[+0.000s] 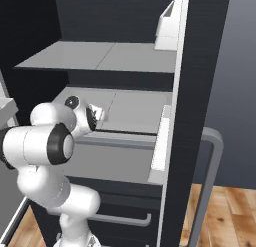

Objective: Take the cheese, chicken drumstick, and cucumber from the fridge and place them on the plate on the dining counter to create an appetizer plate.

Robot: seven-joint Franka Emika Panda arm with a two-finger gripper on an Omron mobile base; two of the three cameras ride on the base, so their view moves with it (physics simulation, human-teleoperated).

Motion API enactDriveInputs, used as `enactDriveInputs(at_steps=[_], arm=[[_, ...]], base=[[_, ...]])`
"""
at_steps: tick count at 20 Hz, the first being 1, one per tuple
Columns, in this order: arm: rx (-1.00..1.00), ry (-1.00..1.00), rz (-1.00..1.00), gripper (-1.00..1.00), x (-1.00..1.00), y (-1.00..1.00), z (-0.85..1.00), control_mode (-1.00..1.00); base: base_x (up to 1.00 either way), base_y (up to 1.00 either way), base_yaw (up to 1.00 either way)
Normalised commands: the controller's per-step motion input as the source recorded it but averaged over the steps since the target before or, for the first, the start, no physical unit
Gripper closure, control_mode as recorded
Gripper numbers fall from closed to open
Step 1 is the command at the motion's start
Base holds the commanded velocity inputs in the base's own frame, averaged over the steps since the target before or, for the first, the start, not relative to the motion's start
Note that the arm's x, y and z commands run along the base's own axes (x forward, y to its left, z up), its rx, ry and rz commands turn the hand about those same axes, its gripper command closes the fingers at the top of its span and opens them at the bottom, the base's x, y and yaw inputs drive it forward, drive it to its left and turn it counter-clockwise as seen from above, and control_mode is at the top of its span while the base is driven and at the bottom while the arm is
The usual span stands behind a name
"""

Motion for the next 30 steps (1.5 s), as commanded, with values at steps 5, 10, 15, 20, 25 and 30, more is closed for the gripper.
enactDriveInputs(at_steps=[5, 10, 15, 20, 25, 30], arm=[[0.00, -0.04, 0.17, 1.00, -1.00, -0.21, 0.70, -1.00], [0.00, 0.24, 0.12, 1.00, -0.92, -0.14, 1.00, -1.00], [0.00, 0.46, 0.06, 1.00, -0.65, -0.11, 1.00, -1.00], [-0.09, 0.60, 0.04, 1.00, -0.37, 0.00, 0.50, -1.00], [-0.04, 0.03, 0.10, 1.00, -0.80, -0.01, -0.17, -1.00], [0.01, -0.40, 0.07, 1.00, -0.98, -0.34, -0.31, -1.00]], base=[[0.00, 0.00, 0.00], [0.00, 0.00, 0.00], [0.00, 0.00, 0.00], [0.00, 0.00, 0.00], [0.00, 0.00, 0.00], [0.00, 0.00, 0.00]])
